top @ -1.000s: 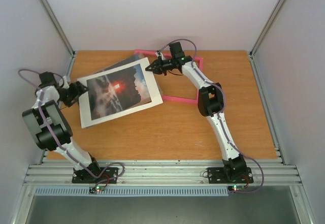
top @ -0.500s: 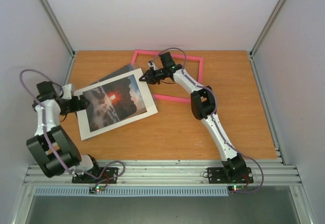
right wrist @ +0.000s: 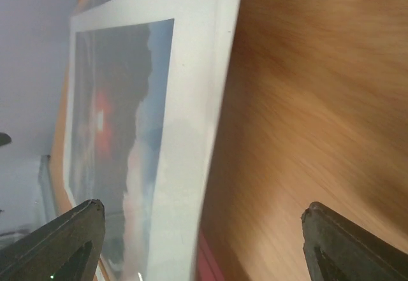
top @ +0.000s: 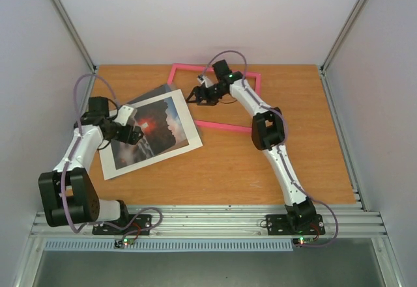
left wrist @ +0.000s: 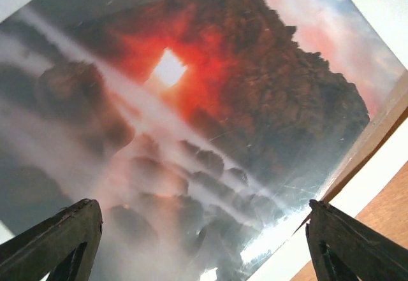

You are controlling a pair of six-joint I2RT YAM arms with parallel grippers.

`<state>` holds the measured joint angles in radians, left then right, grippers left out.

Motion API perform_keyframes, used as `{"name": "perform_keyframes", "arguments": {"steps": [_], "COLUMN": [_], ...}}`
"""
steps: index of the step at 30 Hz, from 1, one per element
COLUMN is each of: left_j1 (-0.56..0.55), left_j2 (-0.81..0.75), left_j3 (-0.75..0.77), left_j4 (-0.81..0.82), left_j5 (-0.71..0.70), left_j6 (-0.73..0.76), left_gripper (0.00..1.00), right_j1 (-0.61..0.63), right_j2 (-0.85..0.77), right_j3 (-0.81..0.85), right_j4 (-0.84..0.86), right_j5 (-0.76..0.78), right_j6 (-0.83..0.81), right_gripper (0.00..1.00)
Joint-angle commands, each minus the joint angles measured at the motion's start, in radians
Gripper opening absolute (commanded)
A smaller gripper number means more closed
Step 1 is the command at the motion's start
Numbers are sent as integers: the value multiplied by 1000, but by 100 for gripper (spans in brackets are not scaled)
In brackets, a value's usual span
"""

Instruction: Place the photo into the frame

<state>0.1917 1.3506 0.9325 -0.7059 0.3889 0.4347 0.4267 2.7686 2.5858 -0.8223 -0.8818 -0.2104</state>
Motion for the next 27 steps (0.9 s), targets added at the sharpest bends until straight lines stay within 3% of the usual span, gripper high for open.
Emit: {"name": "perform_keyframes", "arguments": {"steps": [1,5,11,14,20,27], "left_j1": [-101,-204,-309,-378,-525,-676], "left_j2": [8,15,58,55,51,53], "left_j3": [-21,-29,-15,-45,-130,-243], "left_j4": [95,127,157,186,261,392], "left_j5": [-69,-85,-99,-131,-236,-423], "left_j6": [85,117,116,122,144,198], "left_gripper": [88,88,88,88,88,91], "right_j1": [-85,-116,-126,-119,-69,-29], "right_j2": [-187,-315,-524,-589,-682,-652], "right_j3": [-39,-169,-490,-611,-912,-990], "right_j4": [-274,-400,-419,-381,-109,54], "right_j5": [94,185,327,366,545,676], "right_j6": [-396,-665,-985,-1026,-1051,-1054], "right_gripper": [85,82,81,81,81,81]}}
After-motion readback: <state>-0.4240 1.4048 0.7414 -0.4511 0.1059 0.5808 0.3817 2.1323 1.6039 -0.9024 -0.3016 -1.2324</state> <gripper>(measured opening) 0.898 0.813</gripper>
